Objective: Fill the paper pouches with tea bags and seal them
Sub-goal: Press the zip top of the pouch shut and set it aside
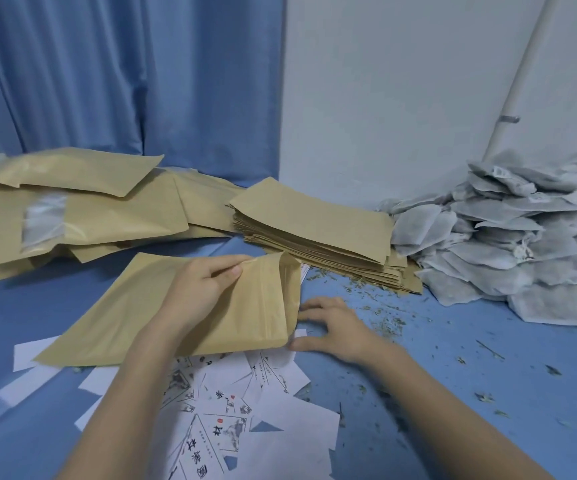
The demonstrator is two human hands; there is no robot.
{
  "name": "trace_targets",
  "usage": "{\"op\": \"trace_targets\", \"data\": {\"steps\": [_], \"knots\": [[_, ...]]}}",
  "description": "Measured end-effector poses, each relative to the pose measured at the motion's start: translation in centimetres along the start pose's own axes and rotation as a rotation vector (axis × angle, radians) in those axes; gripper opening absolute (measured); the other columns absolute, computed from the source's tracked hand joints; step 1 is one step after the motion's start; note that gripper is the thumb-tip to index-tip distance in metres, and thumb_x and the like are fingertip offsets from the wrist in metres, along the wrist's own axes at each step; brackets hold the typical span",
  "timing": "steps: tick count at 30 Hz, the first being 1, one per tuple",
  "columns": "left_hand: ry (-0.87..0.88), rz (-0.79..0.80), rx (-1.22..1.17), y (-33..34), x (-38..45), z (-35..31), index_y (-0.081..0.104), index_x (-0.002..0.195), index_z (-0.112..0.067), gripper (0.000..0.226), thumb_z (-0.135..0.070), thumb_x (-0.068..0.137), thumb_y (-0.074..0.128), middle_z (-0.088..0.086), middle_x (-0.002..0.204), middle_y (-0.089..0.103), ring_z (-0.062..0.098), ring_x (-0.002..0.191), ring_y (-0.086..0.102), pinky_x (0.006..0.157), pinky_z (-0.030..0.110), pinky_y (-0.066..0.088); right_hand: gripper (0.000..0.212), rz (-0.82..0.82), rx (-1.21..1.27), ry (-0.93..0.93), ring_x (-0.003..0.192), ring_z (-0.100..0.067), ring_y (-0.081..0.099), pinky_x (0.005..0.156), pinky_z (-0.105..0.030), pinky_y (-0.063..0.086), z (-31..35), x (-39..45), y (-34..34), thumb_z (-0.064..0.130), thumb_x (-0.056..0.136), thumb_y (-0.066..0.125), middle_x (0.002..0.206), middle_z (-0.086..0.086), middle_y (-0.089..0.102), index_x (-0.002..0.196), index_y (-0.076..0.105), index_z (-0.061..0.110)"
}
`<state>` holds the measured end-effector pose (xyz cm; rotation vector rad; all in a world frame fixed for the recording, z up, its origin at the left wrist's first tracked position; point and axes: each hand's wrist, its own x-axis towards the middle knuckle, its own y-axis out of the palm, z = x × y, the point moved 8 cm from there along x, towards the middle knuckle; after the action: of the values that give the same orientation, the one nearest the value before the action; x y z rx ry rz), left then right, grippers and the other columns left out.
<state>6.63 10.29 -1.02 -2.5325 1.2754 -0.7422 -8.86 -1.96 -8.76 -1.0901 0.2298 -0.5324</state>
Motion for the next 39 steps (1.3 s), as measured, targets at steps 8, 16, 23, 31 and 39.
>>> {"op": "trace_targets", "data": {"steps": [8,16,23,31,39], "knots": [[-0.006,-0.017,-0.052,-0.3,-0.1,-0.4,0.068,0.086,-0.050,0.037,-0.016,0.093,0.057,-0.033,0.094,0.066,-0.014,0.100,0.055,0.082,0.012,0.037,0.027,-0.032,0.189,0.202,0.051,-0.002,0.037,0.048,-0.015,0.030,-2.3,-0.8,-2.8,0.029,0.083,0.069,0.057,0.009,0.041,0.062,0.053,0.020],[0.030,-0.019,-0.074,0.0,-0.1,-2.0,0.067,0.081,-0.052,0.043,-0.012,0.092,0.057,-0.029,0.092,0.068,-0.009,0.097,0.057,0.084,0.015,0.040,0.026,-0.333,0.036,0.072,0.072,-0.014,0.059,0.073,-0.031,0.047,-1.7,-3.1,-8.3,0.019,0.092,0.055,0.078,-0.005,0.067,0.075,0.068,0.003],[0.025,-0.021,-0.122,0.5,-0.3,-3.2,0.070,0.085,-0.049,0.039,-0.013,0.092,0.057,-0.025,0.095,0.070,-0.003,0.101,0.059,0.091,0.024,0.042,0.013,-0.750,0.201,-0.177,0.071,-0.008,0.066,0.068,-0.022,0.053,2.9,-6.9,-14.3,0.002,0.079,0.069,0.078,0.005,0.072,0.084,0.076,0.013],[0.078,0.055,-0.419,2.6,-0.5,-8.1,0.076,0.079,-0.031,0.036,-0.003,0.090,0.056,-0.018,0.085,0.073,-0.008,0.079,0.065,0.064,0.002,0.043,0.018,-0.366,-0.223,-0.443,0.091,-0.016,0.066,0.080,-0.029,0.050,10.4,-5.9,-13.2,0.004,0.079,0.066,0.093,-0.001,0.073,0.093,0.075,0.009],[0.145,0.195,-0.495,5.5,-0.1,-14.3,0.061,0.118,-0.017,0.029,-0.008,0.098,0.043,-0.017,0.100,0.070,-0.007,0.092,0.063,0.076,0.007,0.045,0.030,-0.092,-0.370,-0.260,0.104,-0.027,0.057,0.088,-0.039,0.045,12.2,-4.7,-16.9,0.018,0.088,0.056,0.112,-0.015,0.062,0.112,0.060,-0.001]]}}
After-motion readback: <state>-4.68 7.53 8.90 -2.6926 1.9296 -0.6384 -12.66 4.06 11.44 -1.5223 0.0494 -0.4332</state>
